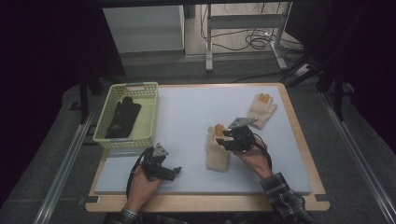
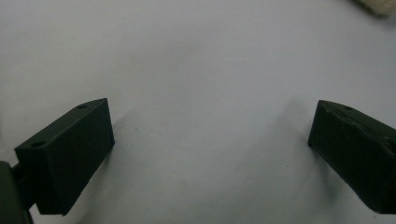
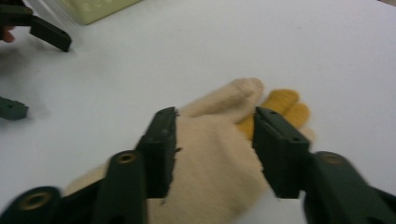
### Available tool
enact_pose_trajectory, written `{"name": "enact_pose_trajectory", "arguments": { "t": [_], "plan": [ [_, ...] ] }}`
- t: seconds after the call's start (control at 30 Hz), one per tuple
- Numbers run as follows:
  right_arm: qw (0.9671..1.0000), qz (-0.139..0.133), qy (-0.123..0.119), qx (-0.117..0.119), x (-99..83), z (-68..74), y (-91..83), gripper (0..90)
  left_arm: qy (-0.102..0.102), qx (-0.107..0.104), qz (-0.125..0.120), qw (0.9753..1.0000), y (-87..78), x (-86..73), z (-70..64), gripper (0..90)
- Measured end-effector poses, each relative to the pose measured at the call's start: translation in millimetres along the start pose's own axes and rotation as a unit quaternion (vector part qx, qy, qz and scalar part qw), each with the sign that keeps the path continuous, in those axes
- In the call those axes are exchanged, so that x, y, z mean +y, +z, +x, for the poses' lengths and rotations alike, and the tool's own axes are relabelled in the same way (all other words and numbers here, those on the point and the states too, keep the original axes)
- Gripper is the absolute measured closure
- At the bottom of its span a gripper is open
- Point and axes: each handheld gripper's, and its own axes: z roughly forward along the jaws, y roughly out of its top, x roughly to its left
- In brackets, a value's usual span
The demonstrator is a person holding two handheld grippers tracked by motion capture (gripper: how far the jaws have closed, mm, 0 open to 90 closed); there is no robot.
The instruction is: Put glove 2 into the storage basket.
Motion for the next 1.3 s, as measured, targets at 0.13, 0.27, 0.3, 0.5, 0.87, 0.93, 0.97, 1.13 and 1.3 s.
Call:
{"name": "enact_pose_trajectory", "arguments": {
  "t": [0.13,0.27,0.3,0.5,0.87,0.93,0.97,1.13,1.3],
  "plan": [
    [0.9999,0.005,0.001,-0.010,0.5,-4.2,8.3,62.6,0.000,0.000,0.000,1.0000,0.0,0.0,0.0,0.4],
    [0.9996,0.015,0.004,-0.022,5.0,-8.5,27.9,64.3,0.000,0.000,0.000,1.0000,0.0,0.0,0.0,0.4],
    [0.9995,0.019,0.005,-0.024,6.1,-10.1,33.7,64.9,0.000,0.000,0.000,1.0000,0.0,0.0,0.0,0.4],
    [0.9991,0.040,0.005,-0.010,8.7,-8.5,62.5,66.0,0.000,0.000,0.000,1.0000,0.0,0.0,0.1,0.4],
    [0.9997,0.018,0.006,-0.017,13.3,-18.4,49.1,58.7,0.000,0.000,0.000,1.0000,0.0,0.0,0.1,0.4],
    [0.9994,0.017,0.015,-0.026,12.1,-27.1,42.9,58.8,0.000,0.000,0.000,1.0000,0.0,0.0,0.0,0.4],
    [0.9992,0.017,0.016,-0.031,11.0,-32.2,40.0,58.7,0.000,0.000,-0.001,1.0000,0.1,0.0,0.0,0.4],
    [0.9971,0.015,0.041,-0.062,2.9,-61.1,25.8,59.6,0.000,0.000,0.000,1.0000,0.0,0.0,0.0,0.4],
    [0.9923,0.009,0.075,-0.098,-7.3,-95.3,7.4,59.6,0.000,-0.001,0.000,1.0000,0.1,0.0,0.1,0.4]
  ]
}}
